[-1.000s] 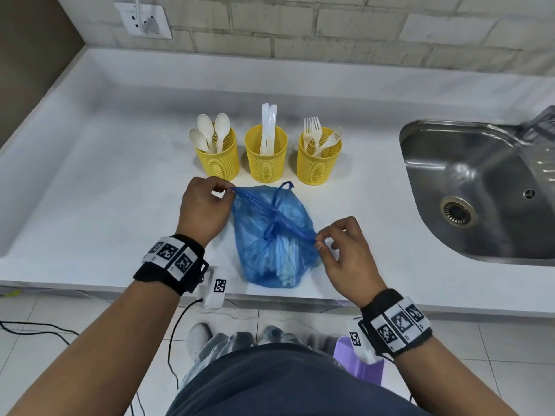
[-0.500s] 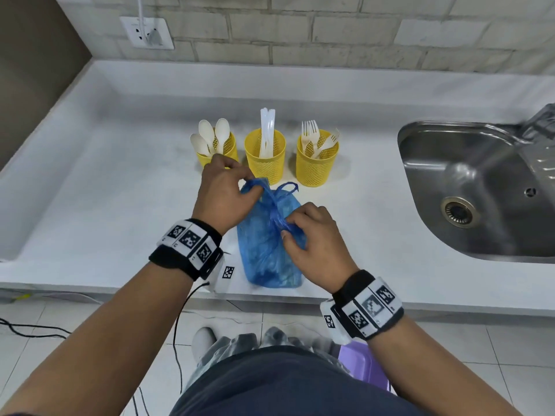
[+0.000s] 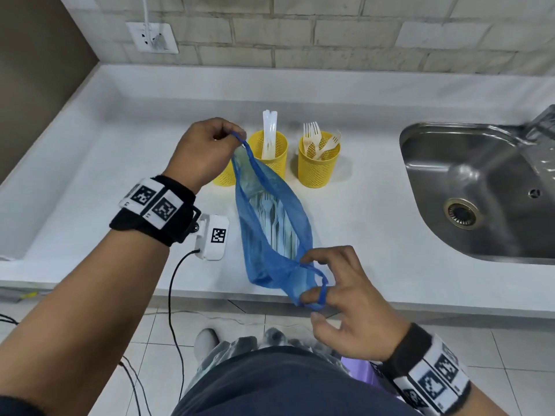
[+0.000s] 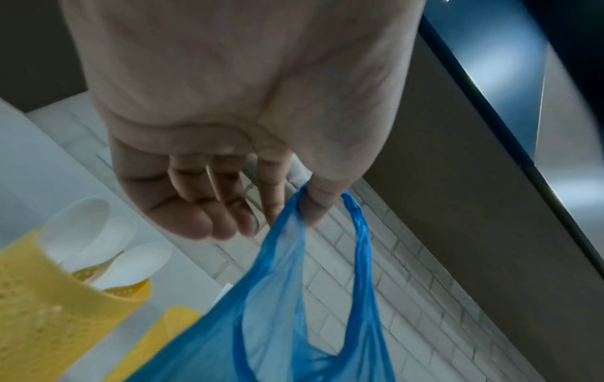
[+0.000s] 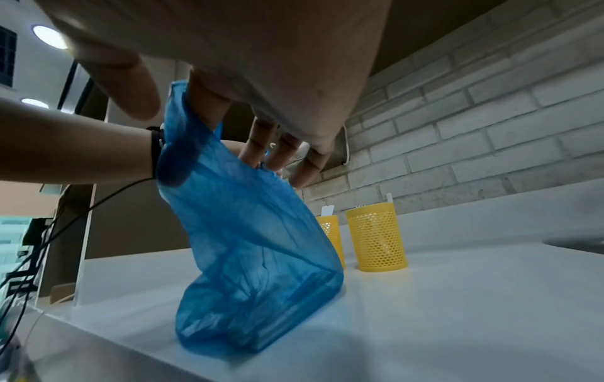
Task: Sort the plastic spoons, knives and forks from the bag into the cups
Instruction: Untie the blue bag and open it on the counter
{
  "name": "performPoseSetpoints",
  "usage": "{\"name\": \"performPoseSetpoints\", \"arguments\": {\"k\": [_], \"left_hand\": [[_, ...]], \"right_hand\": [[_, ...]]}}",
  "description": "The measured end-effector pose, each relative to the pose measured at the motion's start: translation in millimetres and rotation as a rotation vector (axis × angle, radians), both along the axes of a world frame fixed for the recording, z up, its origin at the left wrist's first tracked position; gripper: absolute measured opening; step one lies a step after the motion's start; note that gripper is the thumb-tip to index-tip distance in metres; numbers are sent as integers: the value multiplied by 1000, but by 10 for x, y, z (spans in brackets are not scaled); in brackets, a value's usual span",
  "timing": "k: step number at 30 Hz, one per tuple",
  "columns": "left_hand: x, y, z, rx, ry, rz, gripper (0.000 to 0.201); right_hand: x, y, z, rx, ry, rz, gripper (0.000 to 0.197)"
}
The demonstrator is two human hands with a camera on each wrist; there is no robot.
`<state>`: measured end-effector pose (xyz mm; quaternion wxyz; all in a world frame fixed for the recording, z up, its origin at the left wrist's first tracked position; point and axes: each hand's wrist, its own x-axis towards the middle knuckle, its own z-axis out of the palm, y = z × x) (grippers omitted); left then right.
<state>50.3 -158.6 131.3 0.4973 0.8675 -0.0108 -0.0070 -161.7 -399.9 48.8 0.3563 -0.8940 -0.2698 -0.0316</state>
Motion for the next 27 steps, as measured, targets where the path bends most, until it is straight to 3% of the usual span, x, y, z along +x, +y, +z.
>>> {"name": "performPoseSetpoints", "arguments": {"k": [5,8,10,12,14,17,19,22,24,27], "left_hand": [[-116,-34,132,-42,141,-127,26],[-175,-98,169,-172,198,-123,26],[-180,-119,185,-271,219,-98,24],[-176,-107,193,-340,252,-101,21],[-182,-68,182,-211,206,-165,23],[-207,3,172,346,21,-287,51],[-235,31,172,589,4,-324,59],[-245,80,179,729,138,-411,41],[-263,134,182,768,139,-463,29],[-323,181,226,603,90,-425,30]], "right_hand": [[65,-5,285,250,-6,-17,19],[135,39,498,522,152,-50,31],[205,66,566,612,214,-163,44],[315,77,559,559,157,-325,52],[424,52,536,478,81,-438,52],[580,-42,617,462,-52,-500,49],[695,-99,696,436,-138,-529,48],[891,-190,796,401,-242,-558,48],[997,-242,863,363,-292,-559,47],[1109,-284,980,310,-359,-561,43]]}}
